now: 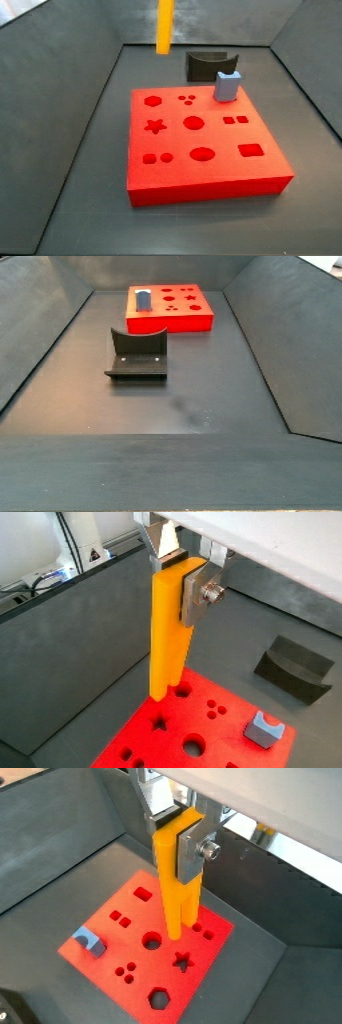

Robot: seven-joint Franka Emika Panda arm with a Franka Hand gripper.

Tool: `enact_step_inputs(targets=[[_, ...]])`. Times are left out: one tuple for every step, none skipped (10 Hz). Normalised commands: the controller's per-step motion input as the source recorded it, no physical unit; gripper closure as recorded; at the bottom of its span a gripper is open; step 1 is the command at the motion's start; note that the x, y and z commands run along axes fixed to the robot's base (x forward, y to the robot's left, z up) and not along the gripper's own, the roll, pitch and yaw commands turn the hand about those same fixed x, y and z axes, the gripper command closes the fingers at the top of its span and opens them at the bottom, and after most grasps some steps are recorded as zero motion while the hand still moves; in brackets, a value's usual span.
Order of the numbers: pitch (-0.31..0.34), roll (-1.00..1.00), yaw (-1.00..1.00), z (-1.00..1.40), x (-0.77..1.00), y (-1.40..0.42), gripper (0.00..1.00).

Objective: Pick up the square-circle object. Move up. Rotate the square-circle object. Place the square-circle object on the fixture. Regrasp the square-circle object. Move to above the board. Insert the square-circle object.
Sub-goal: Insert the square-circle object.

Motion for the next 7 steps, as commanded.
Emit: enact_step_inputs(targets=[[-0.103,0.00,-1.00,-0.11,0.01,0.00,1.00],[-0.099,0.00,-1.00,-0.11,0.01,0.00,1.00],[-0.100,0.00,-1.00,-0.11,0.01,0.00,1.00],[-0.040,-0.01,-1.00,-0.09,0.00,0.00,1.00],[-0.046,-0.02,-1.00,-0.11,0.00,-0.07,1.00],[-0.053,-0.02,-1.00,-0.13,0.00,-0.06,1.00],[-0.054,-0.02,-1.00,-0.13,0.00,-0.05,1.00]])
